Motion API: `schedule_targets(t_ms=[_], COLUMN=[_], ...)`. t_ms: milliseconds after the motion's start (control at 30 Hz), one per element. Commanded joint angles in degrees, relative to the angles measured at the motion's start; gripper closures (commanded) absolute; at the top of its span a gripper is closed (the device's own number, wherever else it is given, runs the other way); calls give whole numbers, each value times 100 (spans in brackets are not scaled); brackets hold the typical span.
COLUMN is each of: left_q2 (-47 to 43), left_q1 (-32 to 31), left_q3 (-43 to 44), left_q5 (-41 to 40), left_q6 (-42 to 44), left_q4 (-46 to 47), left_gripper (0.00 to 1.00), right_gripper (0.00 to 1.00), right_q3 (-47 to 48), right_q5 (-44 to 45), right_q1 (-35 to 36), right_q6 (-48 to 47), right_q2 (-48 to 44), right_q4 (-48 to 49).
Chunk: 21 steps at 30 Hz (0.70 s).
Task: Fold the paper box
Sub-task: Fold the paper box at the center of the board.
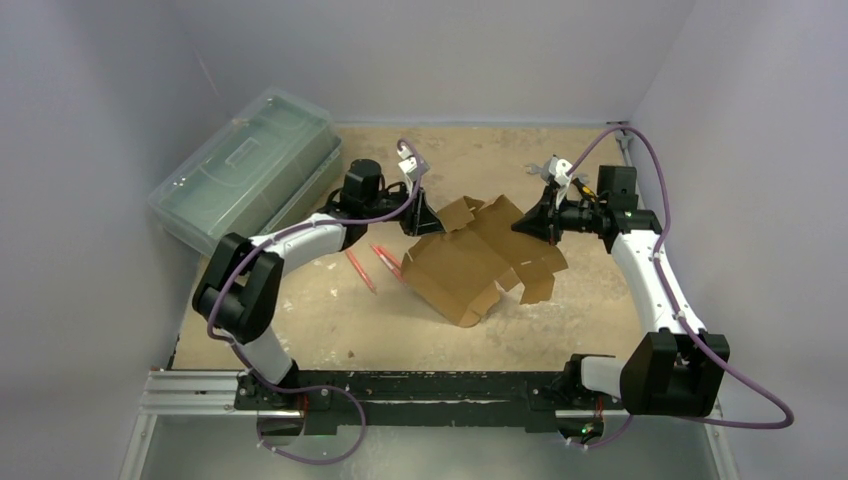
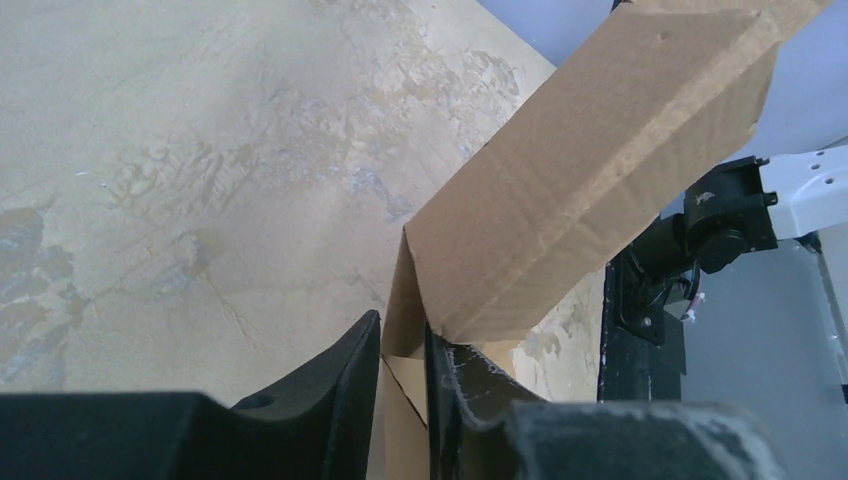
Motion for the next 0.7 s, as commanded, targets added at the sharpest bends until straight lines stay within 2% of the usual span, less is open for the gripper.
schedule_targets(t_ms=[0,233,333,433,533,667], left_q2=[137,-280,-748,-1465,-2290,-3348], left_q1=[-45,37,263,376,377,336], left_q3=[294,109,-237,-866,-1815,-2741], left_q5=[209,-59,-223,-694,-1342,-2091], left_q6=[-96,-81,-36,42,-114,-317], left_q4=[81,131,145,412,1382,2134], left_gripper=[82,83,74,58,43,31], right_gripper=[100,100,100,100,100,100], right_q3=[-21,-13,-27,-48,-56,-86], right_q5=[-203,-140,-33,8,18,44], right_q1=[28,22,20,20,20,20], right_q6=[-76,-76,9,120,186,267], right_q2=[-18,-18,-48,-58,-31,-44], right_q4=[-3,-1,85,201,249,321])
